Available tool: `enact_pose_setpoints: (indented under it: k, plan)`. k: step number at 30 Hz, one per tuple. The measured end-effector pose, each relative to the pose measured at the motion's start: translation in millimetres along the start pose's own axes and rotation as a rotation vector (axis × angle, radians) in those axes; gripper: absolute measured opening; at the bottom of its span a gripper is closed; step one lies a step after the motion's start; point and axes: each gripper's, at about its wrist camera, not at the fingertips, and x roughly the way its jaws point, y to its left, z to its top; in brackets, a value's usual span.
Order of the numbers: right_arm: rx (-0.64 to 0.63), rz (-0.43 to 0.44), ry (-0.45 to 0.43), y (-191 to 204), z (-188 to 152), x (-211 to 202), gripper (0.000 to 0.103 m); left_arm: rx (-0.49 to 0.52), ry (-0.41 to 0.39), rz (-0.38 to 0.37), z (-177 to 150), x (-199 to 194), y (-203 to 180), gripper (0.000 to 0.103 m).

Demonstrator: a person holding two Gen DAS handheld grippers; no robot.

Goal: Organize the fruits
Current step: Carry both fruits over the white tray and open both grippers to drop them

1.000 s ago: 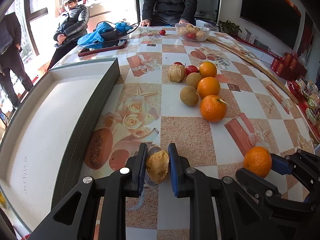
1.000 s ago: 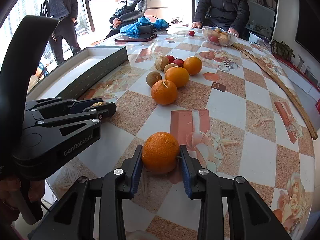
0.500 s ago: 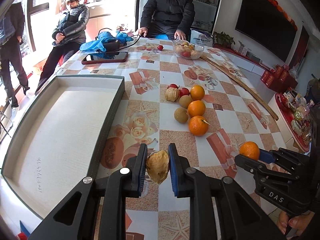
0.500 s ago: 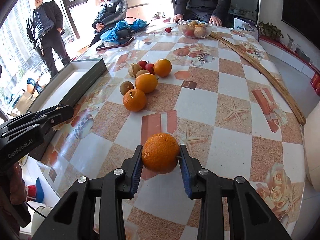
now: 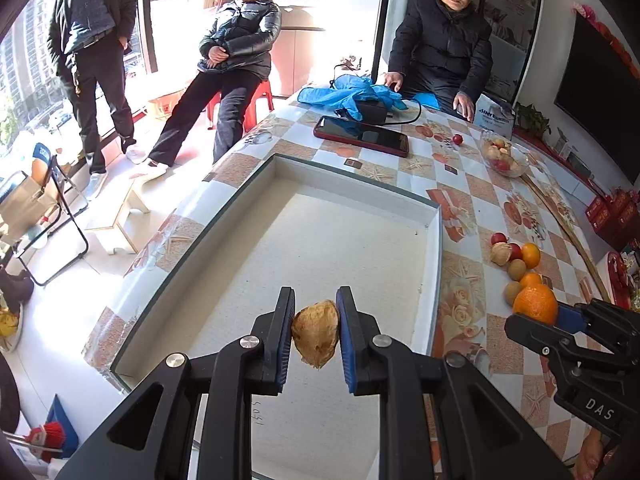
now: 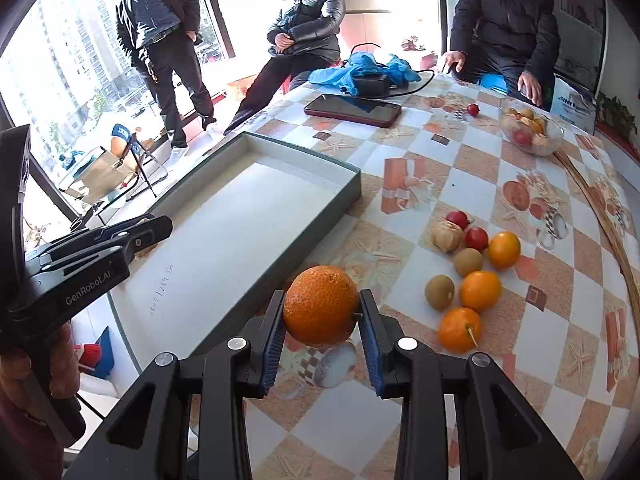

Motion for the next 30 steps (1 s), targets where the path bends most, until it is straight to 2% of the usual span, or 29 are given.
enact_pose_setpoints:
  k: [7, 13, 30]
  plan:
    - [-0.050, 0.062, 0.067, 42, 31, 47, 0.036, -0.019, 0.036, 0.038, -6, 23, 21, 0.023]
    - [-0.085, 0.052, 0.130, 59, 44, 71, 0.036, -0.018, 0.054, 0.040, -6, 37, 31, 0.023]
    - [-0.082, 0.072, 0.194, 72, 53, 91, 0.037, 0.001, 0.094, 0.042, -11, 55, 31, 0.024]
